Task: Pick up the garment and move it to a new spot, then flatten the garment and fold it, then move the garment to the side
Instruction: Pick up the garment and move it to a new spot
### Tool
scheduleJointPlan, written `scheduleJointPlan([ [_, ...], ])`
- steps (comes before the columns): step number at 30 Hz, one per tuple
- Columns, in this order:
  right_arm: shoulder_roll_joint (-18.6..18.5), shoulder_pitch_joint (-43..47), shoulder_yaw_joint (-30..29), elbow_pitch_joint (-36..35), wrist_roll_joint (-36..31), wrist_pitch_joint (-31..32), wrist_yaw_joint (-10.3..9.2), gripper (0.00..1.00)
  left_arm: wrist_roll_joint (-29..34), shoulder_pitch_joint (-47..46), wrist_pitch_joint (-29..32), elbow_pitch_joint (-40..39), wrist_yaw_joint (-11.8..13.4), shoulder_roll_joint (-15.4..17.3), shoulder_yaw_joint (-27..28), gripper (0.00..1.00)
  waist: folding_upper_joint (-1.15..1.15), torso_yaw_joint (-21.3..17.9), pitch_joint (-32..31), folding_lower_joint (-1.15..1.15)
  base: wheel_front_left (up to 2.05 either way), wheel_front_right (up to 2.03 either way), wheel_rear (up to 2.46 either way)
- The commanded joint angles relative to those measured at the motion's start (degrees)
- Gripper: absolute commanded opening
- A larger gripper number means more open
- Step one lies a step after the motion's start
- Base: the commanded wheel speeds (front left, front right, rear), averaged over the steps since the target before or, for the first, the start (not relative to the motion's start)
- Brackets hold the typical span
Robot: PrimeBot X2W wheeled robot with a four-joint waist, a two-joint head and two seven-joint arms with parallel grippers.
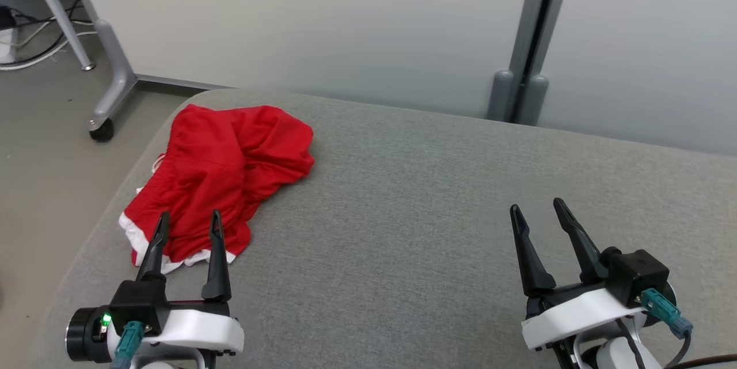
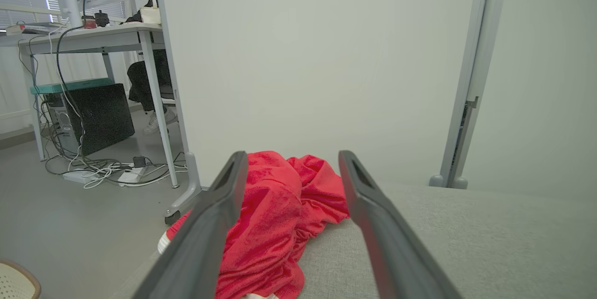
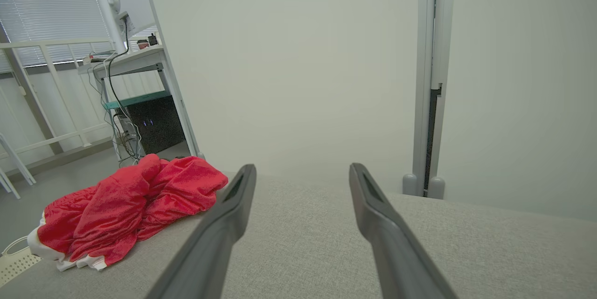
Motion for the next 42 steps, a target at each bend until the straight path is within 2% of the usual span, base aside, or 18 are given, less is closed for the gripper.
scheduleJointPlan([
  [1, -0.3, 0.5, 0.0, -0.2, 0.4, -0.3, 0.10, 1.00, 0.0, 0.5, 0.0, 0.0, 0.2, 0.3, 0.5, 1.00, 0.00, 2.6, -0.3, 0.00, 0.00, 0.00, 0.00],
  [9, -0.4, 0.7, 0.4, -0.3, 1.0, -0.3, 0.10, 1.00, 0.6, 1.2, 0.0, -0.1, -0.6, 0.2, 1.8, 1.00, 0.00, 7.0, -0.8, 0.00, 0.00, 0.00, 0.00],
  [20, -0.4, 1.0, 0.9, -0.1, 1.9, -0.3, 0.10, 1.00, 0.9, 1.9, 0.0, -0.2, -1.1, 0.3, 3.0, 1.00, 0.00, 9.5, -1.4, 0.00, 0.00, 0.00, 0.00],
  [29, -0.4, 0.6, 1.4, 0.2, 2.2, -0.3, 0.10, 1.00, 0.8, 2.0, 0.0, -0.4, -0.9, 0.2, 3.5, 1.00, 0.00, 8.9, -1.7, 0.00, 0.00, 0.00, 0.00],
  [36, -0.4, 0.4, 1.8, 0.3, 2.2, -0.3, 0.10, 1.00, -0.6, 0.1, 0.0, 0.8, -1.9, 0.6, 4.3, 1.00, 0.00, 7.2, -1.5, 0.00, 0.00, 0.00, 0.00],
  [39, -0.4, 0.0, 1.8, 0.2, 2.0, -0.3, 0.10, 1.00, -1.8, -1.8, 1.0, 2.4, -3.0, 1.7, 5.0, 1.00, 0.00, 5.8, -1.2, 0.00, 0.00, 0.00, 0.00],
  [42, -0.4, -0.1, 1.6, 0.2, 1.9, -0.3, 0.10, 1.00, -3.7, -4.5, 4.6, 3.4, -4.7, 3.1, 5.5, 1.00, 0.00, 4.1, -0.7, 0.00, 0.00, 0.00, 0.00],
])
